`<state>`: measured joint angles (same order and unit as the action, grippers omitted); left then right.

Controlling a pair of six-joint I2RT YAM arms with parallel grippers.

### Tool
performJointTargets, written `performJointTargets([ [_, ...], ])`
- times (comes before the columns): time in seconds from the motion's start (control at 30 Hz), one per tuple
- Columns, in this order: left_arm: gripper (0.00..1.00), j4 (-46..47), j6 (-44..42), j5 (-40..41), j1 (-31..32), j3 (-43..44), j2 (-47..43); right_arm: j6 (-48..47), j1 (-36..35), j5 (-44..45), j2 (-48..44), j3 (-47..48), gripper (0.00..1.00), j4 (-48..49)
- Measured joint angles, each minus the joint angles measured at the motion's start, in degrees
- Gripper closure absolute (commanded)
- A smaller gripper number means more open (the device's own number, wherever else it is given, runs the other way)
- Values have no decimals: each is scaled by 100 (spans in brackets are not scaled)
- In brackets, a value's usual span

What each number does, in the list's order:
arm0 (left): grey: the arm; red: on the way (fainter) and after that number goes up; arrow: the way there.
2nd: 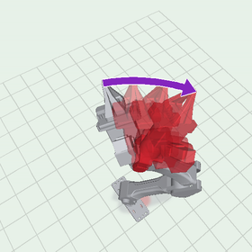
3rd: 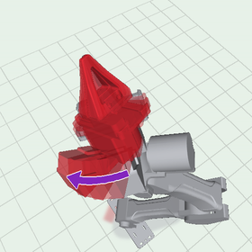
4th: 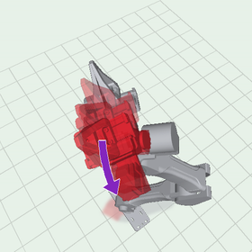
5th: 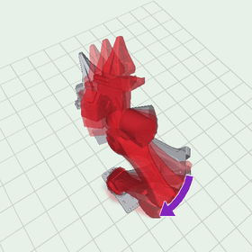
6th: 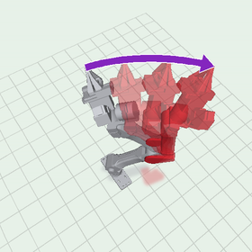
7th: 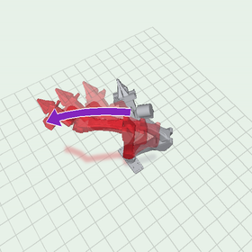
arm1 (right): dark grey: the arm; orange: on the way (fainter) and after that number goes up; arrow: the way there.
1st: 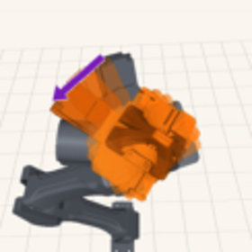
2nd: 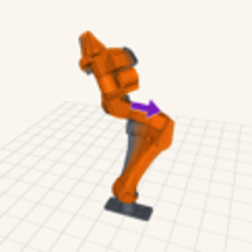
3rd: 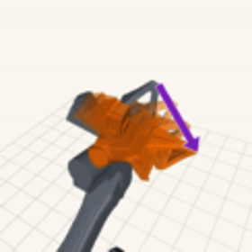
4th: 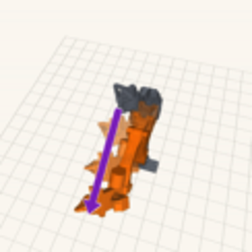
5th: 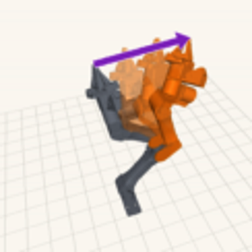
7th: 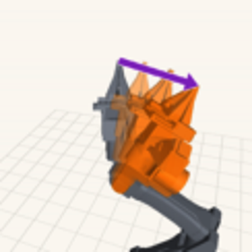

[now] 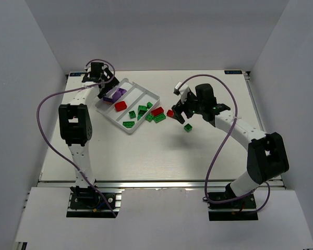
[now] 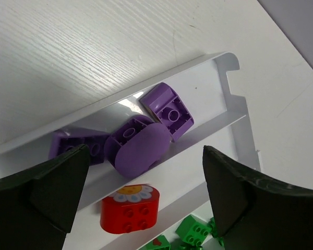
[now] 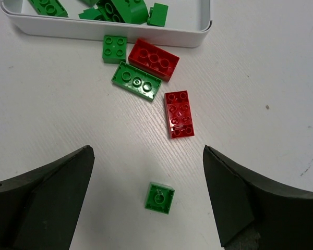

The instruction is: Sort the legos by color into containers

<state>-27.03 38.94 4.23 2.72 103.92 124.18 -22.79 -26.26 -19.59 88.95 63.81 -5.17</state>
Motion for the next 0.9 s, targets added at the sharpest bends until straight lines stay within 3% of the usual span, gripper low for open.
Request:
performJointTargets([
  [0.17,2,20,-48,-79,0,-103,-221,2,55,4,2,4,11,-98],
  [0.37,2,138,-420,-181,-2,-1362,-1891,-26,105,63,129,103,11,-133],
  [0.43,2,199,-575,-61,-20,-1919,-2706,-74,118,122,382,341,17,-337],
  [0.47,2,190,-643,2,-31,-2197,-3136,-109,122,146,595,557,26,-479],
  [0.57,2,240,-796,118,-129,-2997,-4323,-269,142,164,1322,1231,34,-863],
  [0.7,2,247,-828,81,-258,-4127,-5569,-667,151,184,2129,2035,27,-1491],
  [0.9,2,92,-610,-160,-251,-5307,-6701,-1333,151,160,3180,3320,24,-2273],
])
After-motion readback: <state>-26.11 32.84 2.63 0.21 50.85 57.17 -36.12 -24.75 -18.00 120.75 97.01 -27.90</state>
